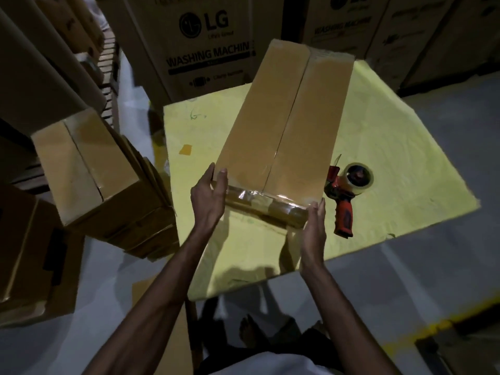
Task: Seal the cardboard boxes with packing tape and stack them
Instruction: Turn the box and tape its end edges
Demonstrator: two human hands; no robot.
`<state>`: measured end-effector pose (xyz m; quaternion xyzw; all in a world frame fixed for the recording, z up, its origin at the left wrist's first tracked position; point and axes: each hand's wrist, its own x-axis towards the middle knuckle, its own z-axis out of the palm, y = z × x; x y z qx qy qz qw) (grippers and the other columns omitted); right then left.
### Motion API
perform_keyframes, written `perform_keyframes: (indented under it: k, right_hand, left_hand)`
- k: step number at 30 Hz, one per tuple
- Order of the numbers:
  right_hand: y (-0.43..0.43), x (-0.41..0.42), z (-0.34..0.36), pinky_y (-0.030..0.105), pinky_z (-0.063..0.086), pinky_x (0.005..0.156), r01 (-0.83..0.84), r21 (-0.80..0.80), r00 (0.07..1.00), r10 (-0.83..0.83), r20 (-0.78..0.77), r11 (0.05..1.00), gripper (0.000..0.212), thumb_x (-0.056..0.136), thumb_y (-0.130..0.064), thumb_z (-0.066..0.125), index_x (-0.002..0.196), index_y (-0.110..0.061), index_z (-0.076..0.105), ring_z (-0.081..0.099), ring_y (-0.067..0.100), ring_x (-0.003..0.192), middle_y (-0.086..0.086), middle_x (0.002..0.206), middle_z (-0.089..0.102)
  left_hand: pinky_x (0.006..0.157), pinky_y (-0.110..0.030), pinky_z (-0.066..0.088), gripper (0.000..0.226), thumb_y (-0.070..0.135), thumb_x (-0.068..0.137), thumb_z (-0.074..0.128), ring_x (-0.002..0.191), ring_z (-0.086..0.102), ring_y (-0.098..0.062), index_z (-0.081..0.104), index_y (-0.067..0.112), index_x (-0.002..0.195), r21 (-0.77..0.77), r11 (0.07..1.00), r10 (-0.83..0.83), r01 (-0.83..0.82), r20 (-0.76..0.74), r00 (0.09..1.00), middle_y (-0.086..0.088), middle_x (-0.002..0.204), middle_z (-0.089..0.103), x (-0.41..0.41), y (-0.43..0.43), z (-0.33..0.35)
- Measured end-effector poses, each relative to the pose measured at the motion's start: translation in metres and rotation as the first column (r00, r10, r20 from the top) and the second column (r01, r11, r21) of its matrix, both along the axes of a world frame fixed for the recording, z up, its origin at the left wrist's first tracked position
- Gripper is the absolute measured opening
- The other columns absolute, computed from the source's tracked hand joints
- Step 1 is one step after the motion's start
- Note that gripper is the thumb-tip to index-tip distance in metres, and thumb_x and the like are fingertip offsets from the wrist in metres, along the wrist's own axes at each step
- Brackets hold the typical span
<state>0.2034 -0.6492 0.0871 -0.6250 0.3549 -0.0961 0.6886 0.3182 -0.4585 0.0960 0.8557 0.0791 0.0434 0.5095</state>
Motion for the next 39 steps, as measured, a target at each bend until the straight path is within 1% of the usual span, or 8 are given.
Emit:
perform_keyframes:
  k: [9, 13, 15, 17, 19, 24, 30, 39]
  right_hand:
    - [-0.018, -0.004, -0.017, 0.037, 0.023, 0.125, -0.088, 0.182, 0.994, 0.074, 0.080, 0.979, 0.077, 0.097, -0.071, 0.033, 0.157, -0.023, 0.041, 0.036, 0.014, 0.149, -0.005, 0.159, 0.043]
    - [-0.050, -0.018, -0.014, 0.041, 0.028, 0.124, -0.079, -0.073, 0.991, 0.086, 0.103, 0.994, 0.047, 0.112, -0.034, 0.038, 0.157, -0.024, 0.039, 0.039, 0.010, 0.147, -0.006, 0.160, 0.042]
    - [-0.080, -0.027, -0.015, 0.043, 0.046, 0.112, -0.144, -0.501, 0.964, 0.236, 0.124, 0.853, 0.064, 0.101, 0.002, 0.050, 0.156, -0.030, 0.041, 0.047, 0.005, 0.140, -0.013, 0.158, 0.043]
    - [-0.105, -0.031, -0.012, 0.039, 0.059, 0.086, -0.274, -0.832, 0.889, 0.457, -0.027, 0.482, 0.079, 0.090, 0.011, 0.056, 0.155, -0.034, 0.043, 0.059, 0.007, 0.128, -0.017, 0.161, 0.038]
    - [-0.120, -0.023, 0.000, 0.034, 0.058, 0.071, -0.328, -0.931, 0.811, 0.553, -0.192, 0.158, 0.072, 0.093, -0.006, 0.068, 0.153, -0.037, 0.044, 0.063, 0.012, 0.119, -0.018, 0.163, 0.032]
    - [-0.139, 0.015, 0.018, 0.034, 0.057, 0.066, -0.433, -0.893, 0.708, 0.569, -0.419, -0.118, 0.068, 0.088, -0.042, 0.076, 0.147, -0.048, 0.042, 0.060, 0.014, 0.101, -0.011, 0.138, 0.045]
    - [-0.134, 0.032, 0.023, 0.033, 0.054, 0.070, -0.489, -0.863, 0.613, 0.655, -0.442, -0.125, 0.061, 0.080, -0.046, 0.083, 0.133, -0.039, 0.053, 0.055, 0.016, 0.104, -0.007, 0.135, 0.041]
    - [-0.123, 0.040, 0.002, 0.031, 0.053, 0.062, -0.338, -0.938, 0.699, 0.646, -0.306, -0.078, 0.051, 0.084, -0.056, 0.077, 0.122, -0.027, 0.061, 0.057, 0.016, 0.087, -0.004, 0.121, 0.047]
  left_hand:
    - [0.126, -0.040, 0.023, 0.063, 0.053, 0.110, 0.032, 0.152, 0.035, -0.020, 0.036, 0.015, 0.160, -0.610, 0.779, -0.083, -0.145, -0.329, 0.941, -0.002, 0.163, 0.039, -0.009, 0.011, -0.031]
    - [0.105, -0.029, 0.044, 0.046, 0.031, 0.113, 0.029, 0.132, 0.059, -0.014, 0.049, 0.016, 0.152, -0.649, 0.756, -0.058, -0.086, -0.197, 0.979, 0.011, 0.127, 0.073, 0.000, 0.034, -0.027]
    - [0.101, -0.024, 0.051, 0.043, 0.017, 0.110, 0.048, 0.123, 0.063, -0.002, 0.051, 0.021, 0.152, -0.560, 0.823, -0.154, 0.094, -0.060, 0.986, 0.021, 0.122, 0.073, 0.011, 0.056, -0.020]
    - [0.102, -0.024, 0.053, 0.053, 0.006, 0.104, 0.059, 0.130, 0.060, -0.003, 0.052, 0.028, 0.151, -0.308, 0.880, -0.361, 0.362, 0.064, 0.930, 0.011, 0.138, 0.067, 0.021, 0.077, -0.013]
    - [0.106, -0.030, 0.054, 0.055, 0.005, 0.100, 0.065, 0.131, 0.061, -0.009, 0.056, 0.028, 0.149, -0.025, 0.835, -0.541, 0.550, 0.145, 0.828, 0.006, 0.143, 0.063, 0.035, 0.089, -0.011]
    - [0.098, -0.035, 0.059, 0.076, -0.001, 0.087, 0.079, 0.111, 0.071, -0.010, 0.053, 0.031, 0.151, 0.464, 0.575, -0.799, 0.674, 0.140, 0.585, 0.005, 0.135, 0.067, 0.065, 0.090, 0.010]
    - [0.092, -0.038, 0.062, 0.060, 0.005, 0.086, 0.082, 0.103, 0.074, -0.012, 0.064, 0.027, 0.139, 0.600, 0.436, -0.870, 0.671, 0.092, 0.484, 0.001, 0.120, 0.075, 0.081, 0.087, 0.019]
    - [0.083, -0.039, 0.065, 0.043, 0.019, 0.082, 0.087, 0.093, 0.077, -0.016, 0.074, 0.010, 0.122, 0.619, 0.433, -0.875, 0.656, 0.115, 0.470, -0.007, 0.108, 0.079, 0.092, 0.076, 0.014]
